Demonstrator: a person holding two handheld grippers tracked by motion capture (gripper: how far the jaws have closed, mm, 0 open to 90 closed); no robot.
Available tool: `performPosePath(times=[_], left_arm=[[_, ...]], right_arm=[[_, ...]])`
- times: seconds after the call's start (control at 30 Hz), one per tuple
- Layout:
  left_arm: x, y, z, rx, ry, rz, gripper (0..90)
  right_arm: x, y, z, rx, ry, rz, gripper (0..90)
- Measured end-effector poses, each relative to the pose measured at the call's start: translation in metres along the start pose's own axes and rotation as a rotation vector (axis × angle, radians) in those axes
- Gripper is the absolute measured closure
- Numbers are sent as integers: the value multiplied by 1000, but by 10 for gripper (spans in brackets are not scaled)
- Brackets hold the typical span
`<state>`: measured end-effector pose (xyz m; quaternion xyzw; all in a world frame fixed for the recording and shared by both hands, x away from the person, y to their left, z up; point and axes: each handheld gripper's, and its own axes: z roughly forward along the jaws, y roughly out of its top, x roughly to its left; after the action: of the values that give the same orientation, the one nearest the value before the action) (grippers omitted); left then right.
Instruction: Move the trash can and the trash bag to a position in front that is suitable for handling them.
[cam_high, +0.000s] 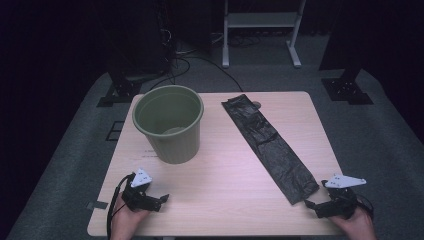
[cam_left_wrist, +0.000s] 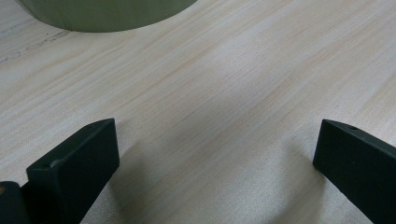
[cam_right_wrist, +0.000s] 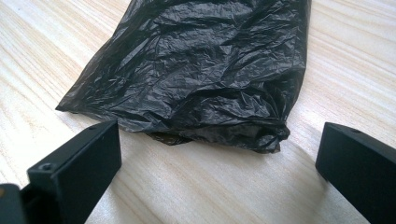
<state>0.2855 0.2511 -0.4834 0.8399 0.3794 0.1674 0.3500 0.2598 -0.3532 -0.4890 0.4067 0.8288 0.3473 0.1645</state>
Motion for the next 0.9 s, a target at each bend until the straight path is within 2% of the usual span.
performPosePath(times=[0.33, 0.47, 0.73, 0.9], left_arm=[[3, 4, -7, -14, -20, -33, 0], [4, 12, -13, -18, -13, -19, 0], [10, 30, -25, -63, -25, -62, 0], [13, 42, -34, -82, -40, -71, 0]], right_arm=[[0, 0, 0, 0, -1, 0, 0], [0, 0, 0, 0, -3, 3, 0], [0, 0, 0, 0, -4, 4, 0], [0, 0, 0, 0, -4, 5, 0]])
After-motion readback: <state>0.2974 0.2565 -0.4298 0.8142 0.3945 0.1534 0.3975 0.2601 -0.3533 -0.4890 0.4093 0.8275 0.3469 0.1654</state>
